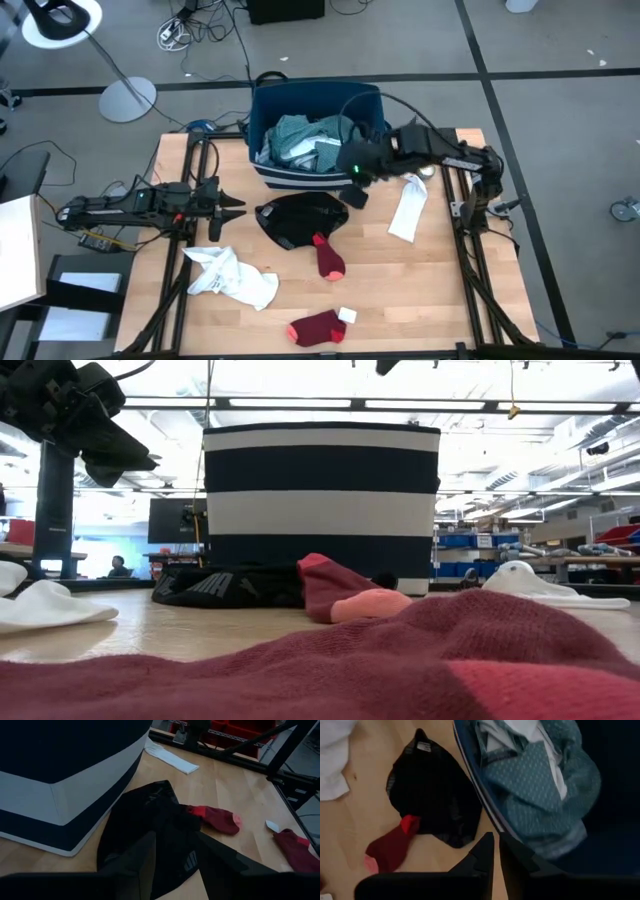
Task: Sort clothes
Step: Put the red sock into the blue laundry bin
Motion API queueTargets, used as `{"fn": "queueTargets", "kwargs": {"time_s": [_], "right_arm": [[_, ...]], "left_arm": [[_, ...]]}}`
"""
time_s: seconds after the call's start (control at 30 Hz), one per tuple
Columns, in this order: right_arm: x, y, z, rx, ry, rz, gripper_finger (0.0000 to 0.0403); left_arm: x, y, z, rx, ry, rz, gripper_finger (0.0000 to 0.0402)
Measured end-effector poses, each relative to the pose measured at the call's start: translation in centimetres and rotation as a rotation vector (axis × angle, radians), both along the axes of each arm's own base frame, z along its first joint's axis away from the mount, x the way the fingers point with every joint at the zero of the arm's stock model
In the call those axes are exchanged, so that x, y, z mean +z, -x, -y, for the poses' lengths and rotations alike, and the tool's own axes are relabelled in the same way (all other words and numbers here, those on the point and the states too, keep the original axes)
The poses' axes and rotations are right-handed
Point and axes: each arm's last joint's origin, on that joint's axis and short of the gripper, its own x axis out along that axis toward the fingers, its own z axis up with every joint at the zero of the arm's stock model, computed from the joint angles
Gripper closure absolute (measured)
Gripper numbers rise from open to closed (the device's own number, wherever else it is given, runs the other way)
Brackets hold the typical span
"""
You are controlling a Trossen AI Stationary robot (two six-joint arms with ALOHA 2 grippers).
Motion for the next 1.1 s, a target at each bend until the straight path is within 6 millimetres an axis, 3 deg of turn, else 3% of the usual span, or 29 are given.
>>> {"fn": "queueTargets", "kwargs": {"time_s": [0.2, 0.3, 0.47, 0.63, 0.73, 0.8, 0.97, 1.1], "right_arm": [[-0.1, 2.1, -5.1, 0.036, 0.041, 0.020, 0.0377], [-1.5, 3.5, -7.8, 0.021, 0.041, 0.008, 0.0383], [-6.0, 4.7, -12.0, 0.048, -0.031, 0.085, 0.0399], [-13.0, 3.2, -15.2, 0.246, -0.359, 0.175, 0.0400], [-16.3, 2.0, -15.4, 0.359, -0.491, 0.247, 0.0401], [-17.5, 1.4, -15.2, 0.403, -0.512, 0.294, 0.0396], [-18.4, 0.3, -13.9, 0.403, -0.480, 0.316, 0.0376], [-19.2, -0.9, -14.0, 0.412, -0.479, 0.279, 0.0356]], "left_arm": [[0.0, 0.0, 0.0, 0.000, 0.001, -0.001, 0.0259], [0.0, 0.0, 0.0, 0.000, 0.001, -0.003, 0.0259], [0.0, 0.0, 0.0, 0.000, 0.001, -0.003, 0.0259], [0.0, 0.0, 0.0, 0.000, 0.001, -0.003, 0.0259], [0.0, 0.0, 0.0, 0.001, 0.004, 0.003, 0.0259], [0.1, 0.0, 0.0, 0.002, 0.006, 0.009, 0.0259], [0.1, 0.0, 0.0, 0.003, 0.012, 0.008, 0.0259], [0.0, 0.0, 0.1, -0.007, 0.039, 0.003, 0.0259]]}}
